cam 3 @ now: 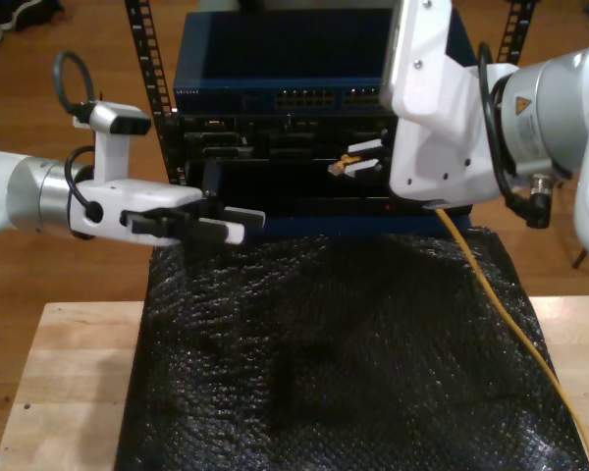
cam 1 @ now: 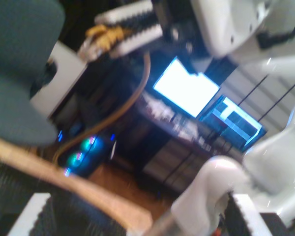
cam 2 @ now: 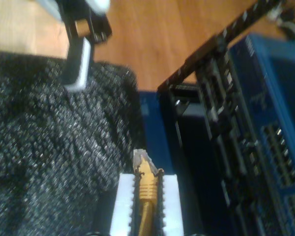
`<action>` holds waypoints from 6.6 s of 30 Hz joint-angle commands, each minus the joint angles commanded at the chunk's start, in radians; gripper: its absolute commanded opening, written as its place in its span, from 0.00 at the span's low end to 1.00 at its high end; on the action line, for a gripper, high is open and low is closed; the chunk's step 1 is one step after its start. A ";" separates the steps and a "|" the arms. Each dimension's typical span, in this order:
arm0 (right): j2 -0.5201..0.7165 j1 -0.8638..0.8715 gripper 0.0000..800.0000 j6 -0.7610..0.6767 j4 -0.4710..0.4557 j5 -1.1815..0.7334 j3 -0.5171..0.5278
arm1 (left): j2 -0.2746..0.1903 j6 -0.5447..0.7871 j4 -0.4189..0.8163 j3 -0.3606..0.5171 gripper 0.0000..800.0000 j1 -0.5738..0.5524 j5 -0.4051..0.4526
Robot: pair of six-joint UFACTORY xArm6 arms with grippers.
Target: Grab the cable and plug it in
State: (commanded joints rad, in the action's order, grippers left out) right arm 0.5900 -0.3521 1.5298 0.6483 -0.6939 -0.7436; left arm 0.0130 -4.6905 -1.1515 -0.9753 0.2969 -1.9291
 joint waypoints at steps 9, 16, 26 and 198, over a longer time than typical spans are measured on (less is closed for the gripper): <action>-0.060 0.086 0.00 -0.002 0.000 -0.087 -0.006 | -0.066 0.003 0.186 -0.014 1.00 -0.002 0.086; -0.104 0.109 0.00 -0.002 -0.006 -0.107 0.000 | -0.114 0.032 0.318 -0.040 1.00 0.002 0.140; -0.118 0.166 0.00 0.000 -0.008 -0.152 0.003 | -0.160 0.201 0.620 -0.055 1.00 0.071 0.207; -0.302 0.071 0.00 0.048 -0.149 0.365 0.003 | -0.505 1.596 1.189 0.864 1.00 1.129 0.875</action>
State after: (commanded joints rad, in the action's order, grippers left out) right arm 0.2877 -0.2816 1.5773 0.4994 -0.3287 -0.7405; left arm -0.4918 -3.0948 0.0376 -0.1114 1.4262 -1.0545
